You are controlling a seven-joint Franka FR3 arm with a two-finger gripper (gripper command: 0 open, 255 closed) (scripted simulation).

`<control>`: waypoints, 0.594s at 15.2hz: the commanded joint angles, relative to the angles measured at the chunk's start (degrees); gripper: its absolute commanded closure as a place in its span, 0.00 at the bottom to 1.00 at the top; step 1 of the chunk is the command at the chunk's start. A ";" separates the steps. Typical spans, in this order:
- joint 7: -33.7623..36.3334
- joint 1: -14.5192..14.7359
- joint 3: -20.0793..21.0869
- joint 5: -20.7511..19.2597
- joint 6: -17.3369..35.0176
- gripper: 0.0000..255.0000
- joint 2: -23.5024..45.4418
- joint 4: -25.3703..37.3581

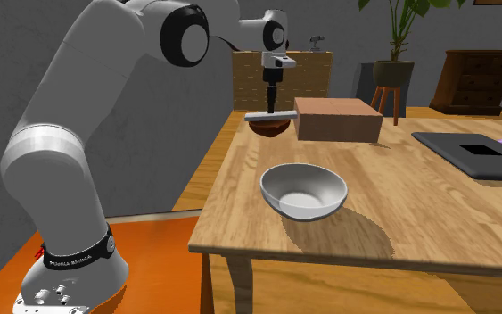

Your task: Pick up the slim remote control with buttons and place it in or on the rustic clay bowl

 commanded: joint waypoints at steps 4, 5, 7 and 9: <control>-0.39 0.87 0.04 0.05 -5.27 0.00 0.43 5.79; -0.39 0.88 0.04 0.04 -5.28 0.00 0.45 5.81; -0.39 0.88 0.04 0.04 -5.28 0.00 0.45 5.82; -0.39 0.88 0.04 0.04 -5.28 0.00 0.45 5.82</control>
